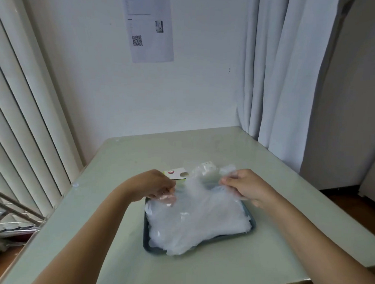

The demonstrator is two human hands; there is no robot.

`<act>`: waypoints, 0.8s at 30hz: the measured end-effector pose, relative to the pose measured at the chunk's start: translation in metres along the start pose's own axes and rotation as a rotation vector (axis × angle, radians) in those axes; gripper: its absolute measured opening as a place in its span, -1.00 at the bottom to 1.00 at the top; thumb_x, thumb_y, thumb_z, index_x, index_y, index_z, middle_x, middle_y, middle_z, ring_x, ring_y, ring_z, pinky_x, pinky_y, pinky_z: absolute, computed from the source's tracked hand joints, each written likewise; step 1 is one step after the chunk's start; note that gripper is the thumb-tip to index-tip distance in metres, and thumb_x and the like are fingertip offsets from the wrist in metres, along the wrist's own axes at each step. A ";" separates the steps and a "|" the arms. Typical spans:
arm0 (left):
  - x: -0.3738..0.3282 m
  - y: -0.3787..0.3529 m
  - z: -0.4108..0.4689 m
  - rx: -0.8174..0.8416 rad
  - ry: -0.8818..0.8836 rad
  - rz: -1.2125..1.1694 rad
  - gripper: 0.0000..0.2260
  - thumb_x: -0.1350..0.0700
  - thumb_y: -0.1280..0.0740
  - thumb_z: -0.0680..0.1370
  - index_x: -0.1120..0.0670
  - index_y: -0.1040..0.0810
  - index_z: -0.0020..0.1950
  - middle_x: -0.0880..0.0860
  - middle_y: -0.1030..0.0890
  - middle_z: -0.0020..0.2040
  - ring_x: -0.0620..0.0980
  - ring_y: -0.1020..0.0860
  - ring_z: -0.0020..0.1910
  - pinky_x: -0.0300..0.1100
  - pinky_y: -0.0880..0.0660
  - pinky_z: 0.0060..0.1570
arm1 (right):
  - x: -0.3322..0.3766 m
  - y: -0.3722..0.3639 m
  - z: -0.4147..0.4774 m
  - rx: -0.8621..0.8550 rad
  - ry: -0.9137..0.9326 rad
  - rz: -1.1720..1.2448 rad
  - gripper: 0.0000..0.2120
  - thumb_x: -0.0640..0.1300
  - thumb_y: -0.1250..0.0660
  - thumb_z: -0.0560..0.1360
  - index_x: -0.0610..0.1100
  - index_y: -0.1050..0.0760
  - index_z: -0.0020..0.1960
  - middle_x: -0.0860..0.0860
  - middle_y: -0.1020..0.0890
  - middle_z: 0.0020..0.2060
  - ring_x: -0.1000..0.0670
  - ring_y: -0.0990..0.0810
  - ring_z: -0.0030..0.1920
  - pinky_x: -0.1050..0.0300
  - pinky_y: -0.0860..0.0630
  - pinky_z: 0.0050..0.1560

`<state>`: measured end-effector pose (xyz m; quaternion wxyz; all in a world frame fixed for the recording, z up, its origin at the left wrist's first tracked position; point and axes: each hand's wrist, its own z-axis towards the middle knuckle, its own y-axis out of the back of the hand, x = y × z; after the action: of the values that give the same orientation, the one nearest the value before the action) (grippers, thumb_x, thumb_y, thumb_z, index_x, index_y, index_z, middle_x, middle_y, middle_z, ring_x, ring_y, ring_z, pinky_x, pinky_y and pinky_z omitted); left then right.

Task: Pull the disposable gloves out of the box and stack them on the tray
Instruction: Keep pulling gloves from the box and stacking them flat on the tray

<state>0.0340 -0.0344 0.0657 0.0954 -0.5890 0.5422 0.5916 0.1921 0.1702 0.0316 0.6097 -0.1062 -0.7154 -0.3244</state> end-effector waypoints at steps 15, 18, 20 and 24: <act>0.025 -0.054 0.021 -0.542 -0.285 0.580 -0.70 0.07 -0.24 0.59 0.05 -0.48 0.31 0.03 -0.53 0.24 0.04 -0.52 0.16 -0.17 -0.41 0.05 | -0.042 -0.021 0.015 -0.028 -0.042 -0.619 -0.83 -0.20 -0.29 0.45 -0.19 -0.63 -0.24 0.05 -0.53 -0.37 -0.01 -0.53 -0.25 0.22 -0.39 -0.34; 0.016 -0.082 0.015 -0.368 -0.393 0.630 -0.62 -0.02 -0.17 0.64 0.04 -0.37 0.44 0.02 -0.47 0.37 0.00 -0.46 0.29 -0.24 -0.31 0.18 | -0.050 -0.022 0.016 -0.065 -0.028 -0.600 -0.83 -0.18 -0.30 0.45 -0.22 -0.61 -0.21 -0.04 -0.60 -0.31 -0.06 -0.57 -0.19 0.17 -0.43 -0.26; 0.020 -0.099 0.019 -0.200 -0.341 0.688 -0.53 -0.07 -0.11 0.65 0.09 -0.23 0.52 0.07 -0.30 0.50 0.01 -0.32 0.44 -0.21 -0.20 0.34 | -0.053 -0.022 0.016 -0.084 -0.028 -0.575 -0.84 -0.17 -0.30 0.46 -0.23 -0.61 -0.17 -0.04 -0.60 -0.31 -0.06 -0.56 -0.22 0.15 -0.46 -0.27; 0.039 -0.115 0.029 0.049 -0.217 0.831 -0.40 -0.12 0.00 0.67 0.15 0.13 0.59 0.10 0.13 0.59 0.04 0.12 0.57 -0.08 0.15 0.50 | -0.049 -0.023 0.013 -0.135 -0.032 -0.599 -0.84 -0.16 -0.29 0.48 -0.24 -0.57 -0.08 -0.08 -0.63 -0.15 -0.09 -0.56 -0.13 0.10 -0.45 -0.19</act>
<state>0.0921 0.0130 -0.0345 -0.0806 -0.2524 0.7342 0.6251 0.1806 0.1720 -0.0227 0.4670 0.0641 -0.7012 -0.5349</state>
